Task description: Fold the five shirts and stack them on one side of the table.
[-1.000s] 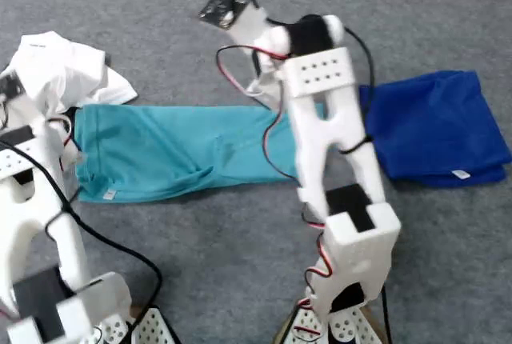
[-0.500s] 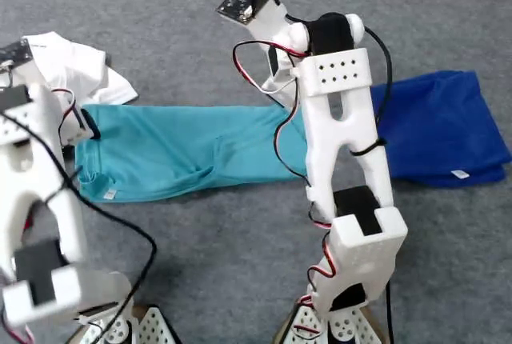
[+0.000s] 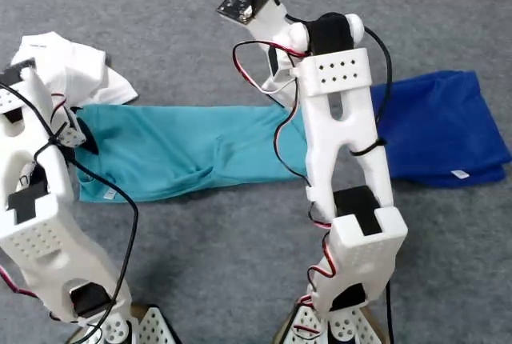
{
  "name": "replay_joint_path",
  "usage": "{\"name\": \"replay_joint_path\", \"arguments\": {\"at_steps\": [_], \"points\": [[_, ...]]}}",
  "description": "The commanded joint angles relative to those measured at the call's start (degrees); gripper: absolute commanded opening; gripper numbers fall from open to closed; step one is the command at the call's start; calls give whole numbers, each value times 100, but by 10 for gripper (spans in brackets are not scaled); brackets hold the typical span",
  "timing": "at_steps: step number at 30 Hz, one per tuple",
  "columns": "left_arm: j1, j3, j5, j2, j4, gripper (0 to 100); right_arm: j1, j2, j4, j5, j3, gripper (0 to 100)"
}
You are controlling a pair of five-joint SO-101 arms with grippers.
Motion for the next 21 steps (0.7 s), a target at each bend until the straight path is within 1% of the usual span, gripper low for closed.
{"name": "replay_joint_path", "arguments": {"at_steps": [1, 6, 13, 17, 21], "points": [[-26, -264, -105, 127, 44, 217, 66, -268, 79, -26, -251, 2], [9, -220, -88, 505, -237, 217, 75, -268, 79, -26, -251, 2], [88, -264, -53, 1288, -114, 213, 84, -268, 62, -26, -251, 2], [167, -448, -53, 1393, 70, 147, 84, -268, 62, -26, -251, 2], [360, -448, -44, 1402, 62, 84, 84, -268, 62, -26, -251, 2]]}}
